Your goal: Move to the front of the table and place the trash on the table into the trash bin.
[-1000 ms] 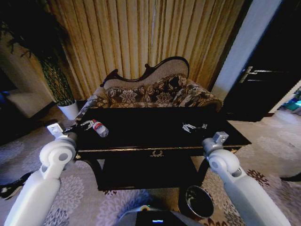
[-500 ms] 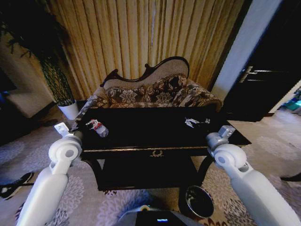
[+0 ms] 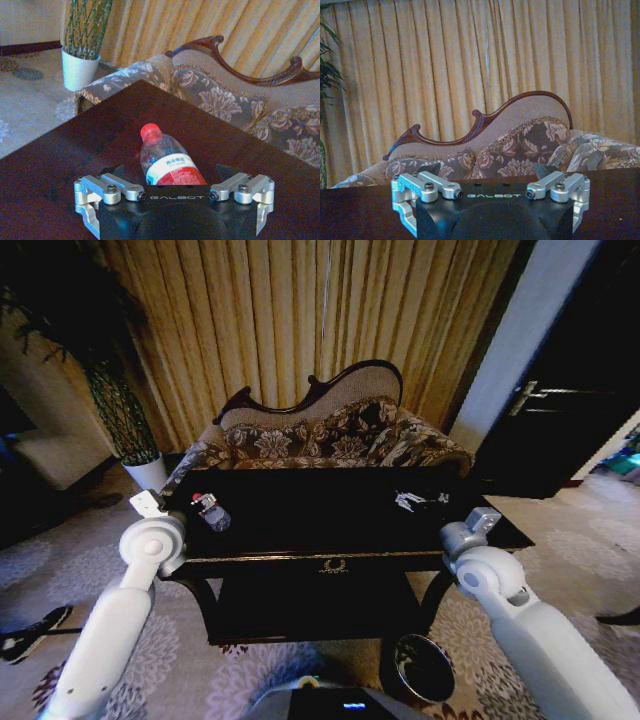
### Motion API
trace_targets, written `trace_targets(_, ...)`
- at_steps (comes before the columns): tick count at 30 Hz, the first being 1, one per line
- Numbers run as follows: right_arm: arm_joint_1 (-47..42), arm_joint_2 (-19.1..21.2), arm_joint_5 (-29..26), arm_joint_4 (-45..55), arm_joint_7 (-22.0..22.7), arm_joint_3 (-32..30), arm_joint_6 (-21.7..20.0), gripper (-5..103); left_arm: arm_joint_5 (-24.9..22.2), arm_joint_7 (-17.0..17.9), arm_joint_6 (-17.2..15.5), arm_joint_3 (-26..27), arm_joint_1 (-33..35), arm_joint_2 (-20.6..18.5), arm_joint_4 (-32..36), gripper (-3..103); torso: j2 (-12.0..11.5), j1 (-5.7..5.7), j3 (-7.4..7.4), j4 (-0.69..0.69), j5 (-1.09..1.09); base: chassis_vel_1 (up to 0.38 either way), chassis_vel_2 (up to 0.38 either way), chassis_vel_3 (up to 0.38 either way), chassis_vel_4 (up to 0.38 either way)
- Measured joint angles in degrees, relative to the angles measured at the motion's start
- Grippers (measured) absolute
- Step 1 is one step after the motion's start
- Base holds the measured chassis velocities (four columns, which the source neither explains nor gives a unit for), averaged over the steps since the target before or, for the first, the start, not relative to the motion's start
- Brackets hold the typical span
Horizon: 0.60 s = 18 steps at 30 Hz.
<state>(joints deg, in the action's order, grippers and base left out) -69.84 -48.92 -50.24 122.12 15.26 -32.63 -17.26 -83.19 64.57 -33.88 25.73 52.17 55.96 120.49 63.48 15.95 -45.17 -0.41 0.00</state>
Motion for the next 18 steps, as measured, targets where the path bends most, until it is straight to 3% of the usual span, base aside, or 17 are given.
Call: trace_targets(18,0.3,-0.5,0.3,-0.7,-0.1,0.4,0.2,100,-3.5,1.9,-0.2,-0.7,-1.6,0.4,-1.8,100,0.0,0.00,0.00,0.01,0.00,0.000,0.000,0.000,0.000)
